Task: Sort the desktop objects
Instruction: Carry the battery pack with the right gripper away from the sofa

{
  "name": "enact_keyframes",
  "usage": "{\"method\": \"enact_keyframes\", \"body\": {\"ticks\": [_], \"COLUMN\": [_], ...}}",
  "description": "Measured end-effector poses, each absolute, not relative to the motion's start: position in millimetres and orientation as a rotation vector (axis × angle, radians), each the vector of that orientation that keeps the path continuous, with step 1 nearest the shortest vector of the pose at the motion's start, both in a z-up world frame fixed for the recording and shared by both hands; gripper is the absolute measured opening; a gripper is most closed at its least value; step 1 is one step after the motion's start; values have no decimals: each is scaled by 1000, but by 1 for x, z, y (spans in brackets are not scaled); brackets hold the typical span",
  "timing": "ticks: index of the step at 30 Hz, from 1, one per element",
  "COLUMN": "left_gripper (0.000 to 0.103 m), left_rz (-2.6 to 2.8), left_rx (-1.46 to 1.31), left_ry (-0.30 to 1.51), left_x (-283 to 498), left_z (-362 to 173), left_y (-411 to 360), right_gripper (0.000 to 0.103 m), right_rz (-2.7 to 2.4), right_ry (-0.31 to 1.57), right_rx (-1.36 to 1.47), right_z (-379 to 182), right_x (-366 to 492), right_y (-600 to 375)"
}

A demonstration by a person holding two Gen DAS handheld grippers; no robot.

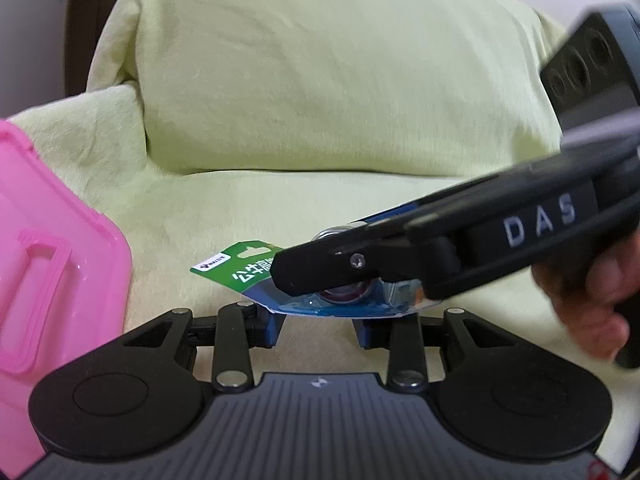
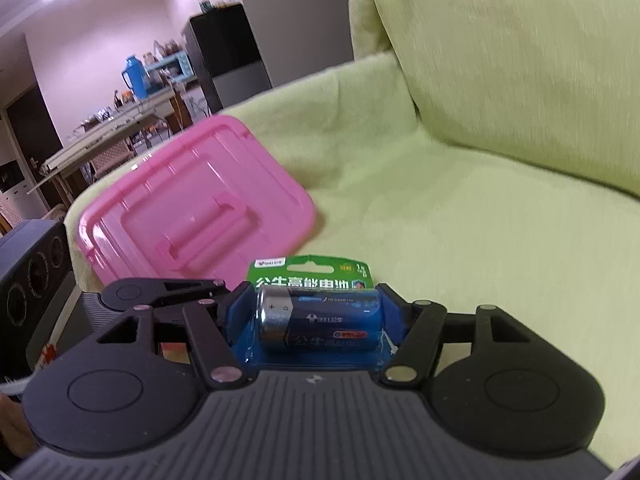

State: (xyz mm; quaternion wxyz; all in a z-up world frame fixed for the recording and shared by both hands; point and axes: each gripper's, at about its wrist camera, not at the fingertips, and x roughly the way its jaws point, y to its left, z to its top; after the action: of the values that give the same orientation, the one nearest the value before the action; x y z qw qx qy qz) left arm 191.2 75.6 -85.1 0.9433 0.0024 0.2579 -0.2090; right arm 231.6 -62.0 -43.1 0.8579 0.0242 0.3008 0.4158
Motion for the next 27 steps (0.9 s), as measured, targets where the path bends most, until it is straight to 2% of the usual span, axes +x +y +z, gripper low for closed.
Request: {"method": "enact_keyframes", "body": {"ticks": [16, 27], "left_gripper": [38, 38], "left_rz": [-416, -292], "left_rx": [30, 97], "left_ry": [434, 423], "left_x": [131, 24], "left_z": [-35, 8], "left_y": [79, 110], "right_gripper": [63, 63], "right_rz": [894, 1033], "right_ry": [447, 393], "right_rx": [6, 4], "right_z": [6, 41], "right_x": [157, 58], "right_y": [-59, -29]}}
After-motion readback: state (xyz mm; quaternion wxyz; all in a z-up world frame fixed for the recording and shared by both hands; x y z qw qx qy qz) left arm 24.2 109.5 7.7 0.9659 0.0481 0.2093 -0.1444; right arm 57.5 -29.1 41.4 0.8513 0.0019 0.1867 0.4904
